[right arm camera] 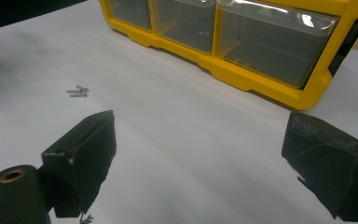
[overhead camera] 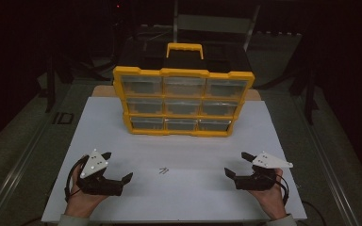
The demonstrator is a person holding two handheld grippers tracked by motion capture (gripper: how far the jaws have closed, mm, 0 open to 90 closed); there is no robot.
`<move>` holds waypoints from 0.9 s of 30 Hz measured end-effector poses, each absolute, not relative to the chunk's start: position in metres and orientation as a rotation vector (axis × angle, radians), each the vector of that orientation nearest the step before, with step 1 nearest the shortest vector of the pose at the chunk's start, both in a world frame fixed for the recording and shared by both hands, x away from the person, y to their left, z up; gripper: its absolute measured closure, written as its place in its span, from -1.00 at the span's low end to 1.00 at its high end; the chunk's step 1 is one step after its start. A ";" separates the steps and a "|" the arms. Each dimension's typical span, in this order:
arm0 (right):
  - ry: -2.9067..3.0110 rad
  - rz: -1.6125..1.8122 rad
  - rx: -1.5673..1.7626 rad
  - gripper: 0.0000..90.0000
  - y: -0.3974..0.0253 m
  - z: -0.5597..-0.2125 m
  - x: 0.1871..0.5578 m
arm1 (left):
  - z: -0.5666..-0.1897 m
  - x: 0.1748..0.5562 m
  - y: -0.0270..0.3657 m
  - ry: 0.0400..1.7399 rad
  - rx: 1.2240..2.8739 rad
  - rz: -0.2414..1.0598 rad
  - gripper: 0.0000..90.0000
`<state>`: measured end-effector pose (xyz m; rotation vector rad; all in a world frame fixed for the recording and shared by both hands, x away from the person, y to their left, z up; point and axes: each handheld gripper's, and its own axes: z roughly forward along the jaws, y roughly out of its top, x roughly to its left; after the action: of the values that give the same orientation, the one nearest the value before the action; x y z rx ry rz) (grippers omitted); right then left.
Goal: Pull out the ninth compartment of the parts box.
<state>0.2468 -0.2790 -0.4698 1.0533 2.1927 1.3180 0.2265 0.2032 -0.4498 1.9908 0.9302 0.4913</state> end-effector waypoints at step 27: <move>2.201 1.261 1.020 -0.78 -0.266 -0.454 0.275 | -0.447 0.226 0.205 0.930 1.973 0.492 -0.98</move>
<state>0.2750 -0.2665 -0.4540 1.0204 2.2014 1.2615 0.2260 0.2054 -0.4473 1.9729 0.9300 0.4919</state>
